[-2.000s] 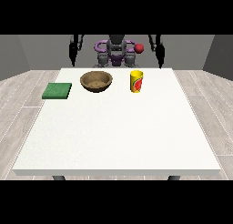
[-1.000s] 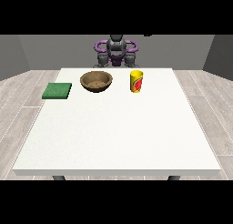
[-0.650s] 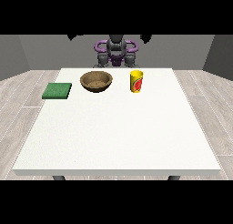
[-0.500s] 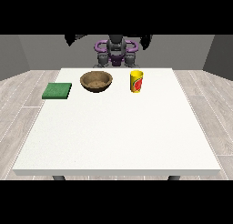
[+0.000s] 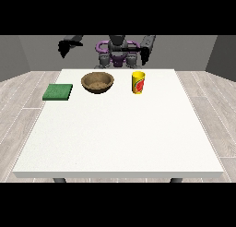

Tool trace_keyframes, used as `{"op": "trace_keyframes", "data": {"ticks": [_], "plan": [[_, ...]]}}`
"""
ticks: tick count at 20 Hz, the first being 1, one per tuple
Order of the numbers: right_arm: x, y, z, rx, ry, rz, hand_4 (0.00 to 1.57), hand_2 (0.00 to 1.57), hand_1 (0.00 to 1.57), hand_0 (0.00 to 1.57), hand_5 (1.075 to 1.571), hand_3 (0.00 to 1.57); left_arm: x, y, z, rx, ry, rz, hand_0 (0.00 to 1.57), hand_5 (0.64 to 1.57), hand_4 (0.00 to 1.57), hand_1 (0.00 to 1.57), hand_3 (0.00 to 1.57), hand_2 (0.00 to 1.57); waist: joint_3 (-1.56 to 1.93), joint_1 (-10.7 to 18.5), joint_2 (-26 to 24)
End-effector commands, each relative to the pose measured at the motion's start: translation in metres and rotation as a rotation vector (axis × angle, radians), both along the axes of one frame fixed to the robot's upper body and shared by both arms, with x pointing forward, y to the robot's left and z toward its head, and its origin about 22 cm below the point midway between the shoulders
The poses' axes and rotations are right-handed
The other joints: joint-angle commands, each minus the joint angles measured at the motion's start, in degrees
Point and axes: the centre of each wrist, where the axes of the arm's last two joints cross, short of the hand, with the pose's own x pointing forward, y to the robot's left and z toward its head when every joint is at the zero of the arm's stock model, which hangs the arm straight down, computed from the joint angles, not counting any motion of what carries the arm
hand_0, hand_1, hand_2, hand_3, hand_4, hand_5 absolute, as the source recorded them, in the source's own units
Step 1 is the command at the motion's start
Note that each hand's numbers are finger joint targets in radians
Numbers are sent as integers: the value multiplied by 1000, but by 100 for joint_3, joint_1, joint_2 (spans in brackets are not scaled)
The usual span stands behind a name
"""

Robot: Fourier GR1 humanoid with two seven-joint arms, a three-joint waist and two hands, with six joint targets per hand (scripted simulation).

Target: Pick the cup and pour the ball into the bowl, then pick the bowl and place it on the pad

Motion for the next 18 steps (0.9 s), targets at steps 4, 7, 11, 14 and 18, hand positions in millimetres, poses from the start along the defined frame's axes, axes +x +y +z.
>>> {"op": "trace_keyframes", "data": {"ticks": [4,7,11,14,18], "plan": [[11,-21,5,-42,-57,5,227,0,0,0,1571,0,38,45,-17,34,-48,65,0,1473,0,0,0,0,-2,-112,361],[15,-41,-7,-14,-64,20,249,0,0,0,1571,0,45,25,-27,45,-45,67,0,1454,0,0,0,0,-1,-114,426],[15,-35,-11,-6,-66,44,250,0,0,0,1570,0,68,42,-29,46,-48,116,0,1456,0,0,0,0,-1,-292,482],[16,-44,-8,-18,-13,-7,241,0,0,0,1570,0,48,33,-66,37,22,87,0,1499,0,0,0,0,-2,-115,211],[20,-54,12,-8,-91,80,271,0,0,0,1567,0,68,36,-61,118,-38,200,758,1453,0,758,0,0,-3,-659,773]]}}
